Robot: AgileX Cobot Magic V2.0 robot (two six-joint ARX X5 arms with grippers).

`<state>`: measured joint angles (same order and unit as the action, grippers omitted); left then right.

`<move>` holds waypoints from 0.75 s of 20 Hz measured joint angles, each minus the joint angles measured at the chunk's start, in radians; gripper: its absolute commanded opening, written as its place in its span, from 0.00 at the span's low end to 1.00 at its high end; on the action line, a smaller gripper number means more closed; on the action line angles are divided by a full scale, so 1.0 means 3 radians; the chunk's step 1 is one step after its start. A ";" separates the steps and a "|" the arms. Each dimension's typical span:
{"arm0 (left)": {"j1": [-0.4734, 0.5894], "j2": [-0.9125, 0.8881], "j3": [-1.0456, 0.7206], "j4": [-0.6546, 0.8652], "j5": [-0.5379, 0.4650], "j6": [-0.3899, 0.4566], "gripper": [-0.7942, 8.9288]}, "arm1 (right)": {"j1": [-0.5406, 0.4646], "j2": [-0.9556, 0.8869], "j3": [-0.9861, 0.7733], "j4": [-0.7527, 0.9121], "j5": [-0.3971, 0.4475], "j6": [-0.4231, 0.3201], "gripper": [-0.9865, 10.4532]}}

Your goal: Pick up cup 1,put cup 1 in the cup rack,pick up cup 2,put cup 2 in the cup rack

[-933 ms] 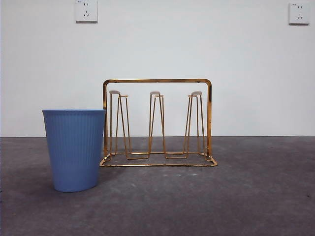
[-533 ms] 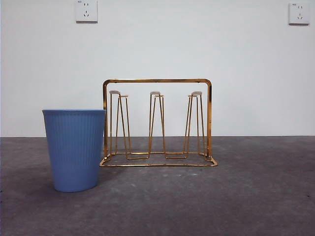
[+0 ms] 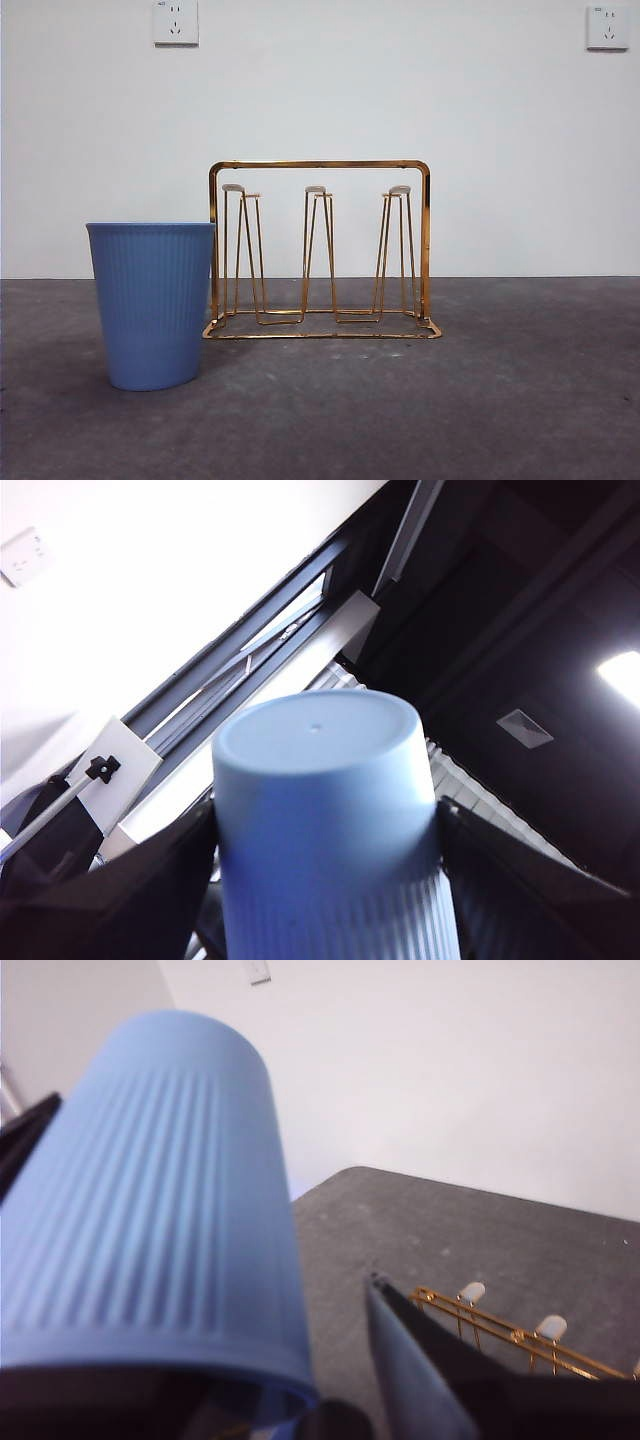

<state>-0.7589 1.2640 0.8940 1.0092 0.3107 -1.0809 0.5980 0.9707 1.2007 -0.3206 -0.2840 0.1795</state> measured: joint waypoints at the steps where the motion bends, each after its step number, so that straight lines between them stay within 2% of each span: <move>1: 0.0017 0.0000 0.0000 0.0004 0.0022 0.0000 0.07 | -0.0003 -0.0013 0.0000 -0.0037 0.0009 0.0000 0.26; 7: 0.0089 -0.0003 0.0001 -0.0098 0.0023 0.0112 0.07 | -0.0006 -0.0165 -0.0001 -0.0366 0.0098 -0.0053 0.26; 12: 0.0114 -0.0003 0.0001 -0.0413 0.0022 0.0350 0.07 | -0.0008 -0.0415 -0.0001 -0.0863 0.0352 -0.0182 0.26; 15: 0.0114 -0.0003 0.0001 -0.0655 -0.0029 0.0598 0.07 | -0.0008 -0.0559 -0.0001 -0.1339 0.0628 -0.0226 0.26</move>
<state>-0.7246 1.2633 0.8944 0.8127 0.3019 -0.9016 0.5957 0.8028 1.2003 -0.7223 -0.0956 0.1116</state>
